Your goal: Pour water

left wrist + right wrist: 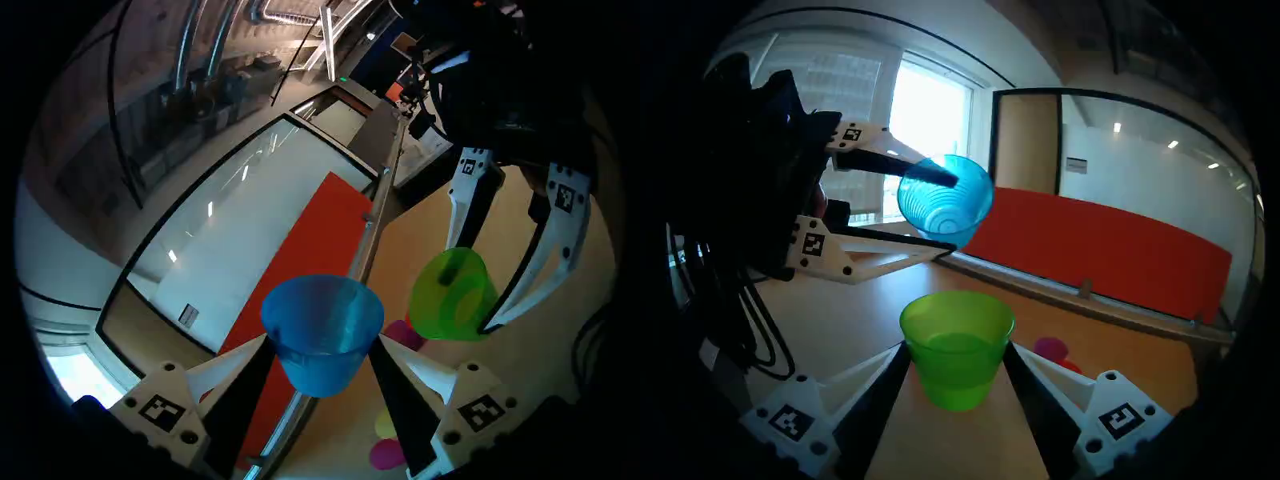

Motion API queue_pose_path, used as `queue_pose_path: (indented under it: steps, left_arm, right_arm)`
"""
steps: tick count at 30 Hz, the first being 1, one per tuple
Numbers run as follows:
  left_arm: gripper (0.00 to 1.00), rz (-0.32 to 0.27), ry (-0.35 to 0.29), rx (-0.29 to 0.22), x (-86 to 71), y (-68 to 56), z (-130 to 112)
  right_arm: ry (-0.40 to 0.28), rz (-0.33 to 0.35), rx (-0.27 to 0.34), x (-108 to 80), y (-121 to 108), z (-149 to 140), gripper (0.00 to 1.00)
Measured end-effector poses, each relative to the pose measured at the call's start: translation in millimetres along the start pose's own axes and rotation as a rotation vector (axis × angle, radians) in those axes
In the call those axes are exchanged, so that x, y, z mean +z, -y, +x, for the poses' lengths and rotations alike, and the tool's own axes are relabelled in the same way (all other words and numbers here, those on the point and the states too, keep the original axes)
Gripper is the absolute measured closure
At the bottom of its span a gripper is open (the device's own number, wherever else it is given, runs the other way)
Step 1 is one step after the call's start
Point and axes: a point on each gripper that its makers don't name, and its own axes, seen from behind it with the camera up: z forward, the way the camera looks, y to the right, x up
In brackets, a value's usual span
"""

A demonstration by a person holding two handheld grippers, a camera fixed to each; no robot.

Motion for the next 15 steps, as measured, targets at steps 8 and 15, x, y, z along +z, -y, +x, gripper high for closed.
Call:
queue_pose_path:
  steps: [8, 15]
  left_arm:
    - [0.19, -0.008, 0.018, -0.123, -7.6, 1.7, -4.8]
    - [0.19, -0.031, 0.029, -0.271, -10.2, 0.1, -8.6]
  right_arm:
    - [0.0, 0.002, -0.001, 0.5, -0.3, 1.7, 0.13]
    - [-0.001, 0.004, -0.003, 1.4, 0.4, 2.5, 0.13]
